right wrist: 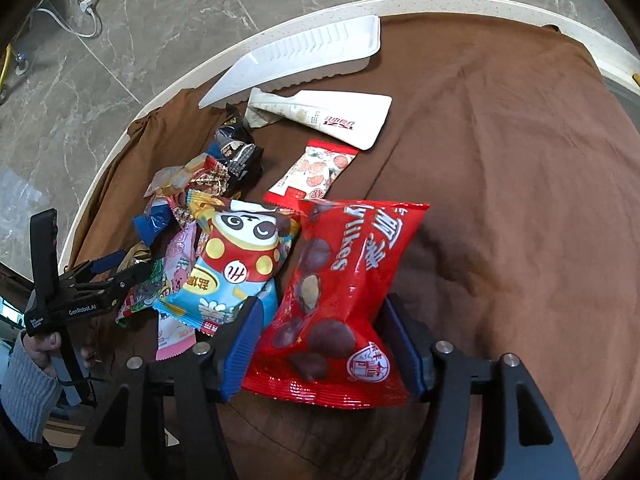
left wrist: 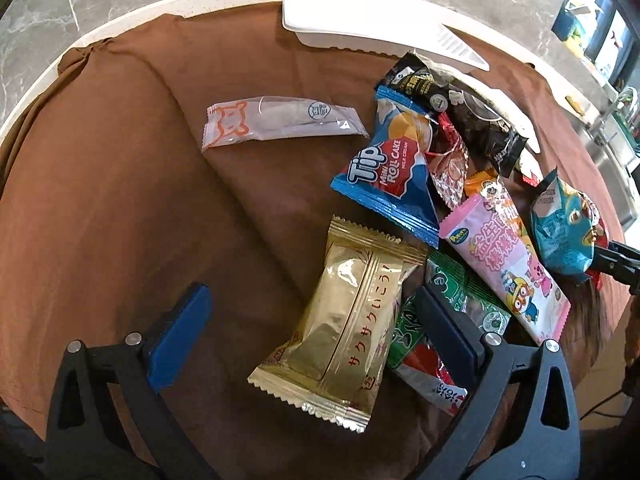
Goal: Organize snacks
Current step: 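Grasp the gold wafer packet with left tool while right tool grasps red bag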
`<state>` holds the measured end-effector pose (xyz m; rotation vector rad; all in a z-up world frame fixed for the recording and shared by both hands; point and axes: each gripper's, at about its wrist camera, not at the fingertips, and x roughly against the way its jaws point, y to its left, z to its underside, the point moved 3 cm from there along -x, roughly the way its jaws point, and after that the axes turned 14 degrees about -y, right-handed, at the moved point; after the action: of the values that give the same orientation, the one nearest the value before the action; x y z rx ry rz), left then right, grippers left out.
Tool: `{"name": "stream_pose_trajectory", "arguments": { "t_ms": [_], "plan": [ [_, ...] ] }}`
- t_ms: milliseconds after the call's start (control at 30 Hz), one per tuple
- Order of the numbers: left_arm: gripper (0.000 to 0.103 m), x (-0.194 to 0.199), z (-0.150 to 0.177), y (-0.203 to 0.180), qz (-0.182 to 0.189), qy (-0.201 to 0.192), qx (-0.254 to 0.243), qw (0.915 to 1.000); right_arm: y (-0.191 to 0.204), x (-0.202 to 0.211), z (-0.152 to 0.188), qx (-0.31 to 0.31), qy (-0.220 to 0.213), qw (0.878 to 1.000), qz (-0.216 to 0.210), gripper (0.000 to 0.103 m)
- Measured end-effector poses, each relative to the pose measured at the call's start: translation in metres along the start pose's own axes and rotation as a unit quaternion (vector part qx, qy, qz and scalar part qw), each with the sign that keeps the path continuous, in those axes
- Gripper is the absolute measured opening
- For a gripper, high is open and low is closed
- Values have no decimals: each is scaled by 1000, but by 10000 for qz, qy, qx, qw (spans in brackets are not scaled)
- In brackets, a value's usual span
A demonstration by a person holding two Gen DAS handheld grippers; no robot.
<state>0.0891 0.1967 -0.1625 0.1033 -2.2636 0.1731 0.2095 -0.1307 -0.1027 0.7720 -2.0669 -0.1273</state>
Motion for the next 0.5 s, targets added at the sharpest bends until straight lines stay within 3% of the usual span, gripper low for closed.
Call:
{"name": "stream_pose_trajectory", "arguments": {
  "t_ms": [67, 300, 500],
  "plan": [
    [96, 3, 0, -1, 47, 3, -32, 10000, -3, 1, 0, -100, -1, 9999, -31, 64],
    [34, 17, 2, -14, 494, 2, -159, 9987, -19, 5, -4, -489, -21, 9988, 29, 43],
    [30, 24, 2, -17, 523, 97, -212, 9984, -29, 15, -6, -680, -156, 9976, -10, 37]
  ]
}}
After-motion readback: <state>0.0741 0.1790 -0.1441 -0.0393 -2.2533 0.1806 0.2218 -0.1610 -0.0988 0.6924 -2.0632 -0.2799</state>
